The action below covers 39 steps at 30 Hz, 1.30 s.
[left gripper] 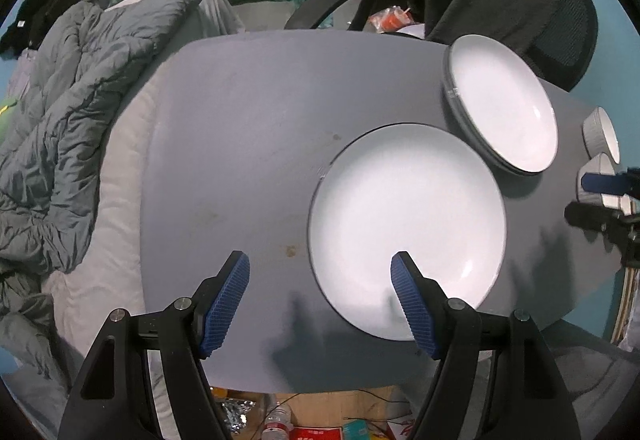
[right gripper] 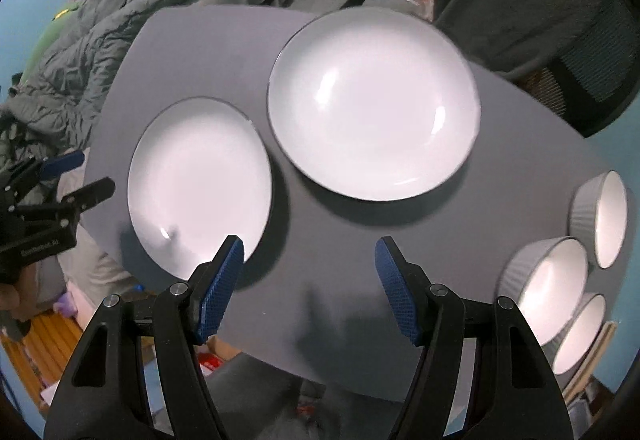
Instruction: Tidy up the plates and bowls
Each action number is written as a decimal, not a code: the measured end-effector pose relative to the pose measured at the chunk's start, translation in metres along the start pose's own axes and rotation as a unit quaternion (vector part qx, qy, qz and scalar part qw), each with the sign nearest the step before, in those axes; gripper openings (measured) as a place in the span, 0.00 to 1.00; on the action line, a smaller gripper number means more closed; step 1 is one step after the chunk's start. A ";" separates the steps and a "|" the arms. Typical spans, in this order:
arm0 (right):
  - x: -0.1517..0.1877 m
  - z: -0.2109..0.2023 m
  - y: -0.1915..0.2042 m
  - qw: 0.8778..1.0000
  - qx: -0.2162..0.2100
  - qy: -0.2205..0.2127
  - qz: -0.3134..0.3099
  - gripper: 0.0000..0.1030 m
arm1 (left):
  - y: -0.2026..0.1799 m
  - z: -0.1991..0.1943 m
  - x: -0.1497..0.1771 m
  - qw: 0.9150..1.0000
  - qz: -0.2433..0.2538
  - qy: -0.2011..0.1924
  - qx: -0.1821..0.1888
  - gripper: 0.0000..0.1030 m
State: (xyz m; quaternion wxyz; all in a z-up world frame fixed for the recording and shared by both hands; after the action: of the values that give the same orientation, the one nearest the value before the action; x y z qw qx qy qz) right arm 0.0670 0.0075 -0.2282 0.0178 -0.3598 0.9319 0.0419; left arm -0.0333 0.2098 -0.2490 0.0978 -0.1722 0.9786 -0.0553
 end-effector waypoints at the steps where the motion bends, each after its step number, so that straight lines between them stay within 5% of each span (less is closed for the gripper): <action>1: -0.001 0.003 0.002 1.000 -0.005 0.002 0.000 0.66 | 0.002 0.001 0.000 1.000 -0.001 0.000 0.001 0.73; 17: -0.016 0.068 0.022 0.996 -0.067 0.034 0.051 0.66 | 0.015 0.051 -0.012 0.999 -0.025 0.023 0.039 0.72; 22: -0.017 0.076 0.032 0.995 -0.072 0.041 0.057 0.60 | 0.016 0.061 -0.016 0.998 -0.023 0.036 0.055 0.63; 30: -0.012 0.081 0.036 0.994 -0.075 0.061 0.043 0.44 | 0.014 0.068 -0.014 0.995 -0.028 0.048 0.083 0.24; 39: -0.013 0.085 0.025 0.993 -0.076 0.067 0.056 0.21 | 0.020 0.065 -0.006 0.993 -0.044 0.043 0.102 0.20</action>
State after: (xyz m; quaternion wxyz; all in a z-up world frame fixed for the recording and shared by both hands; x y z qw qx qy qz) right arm 0.0602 0.0426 -0.3107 -0.0742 -0.3098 0.9437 0.0892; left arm -0.0203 0.2256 -0.3142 0.0697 -0.2016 0.9627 -0.1666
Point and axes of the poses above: each gripper's, at about its wrist camera, not at the fingertips, and z roughly the way its jaws point, y to its left, x to its underside, the point moved 4 cm from there along z, roughly the way its jaws point, and after that the axes turned 6 degrees about x, right-handed, at the moved point
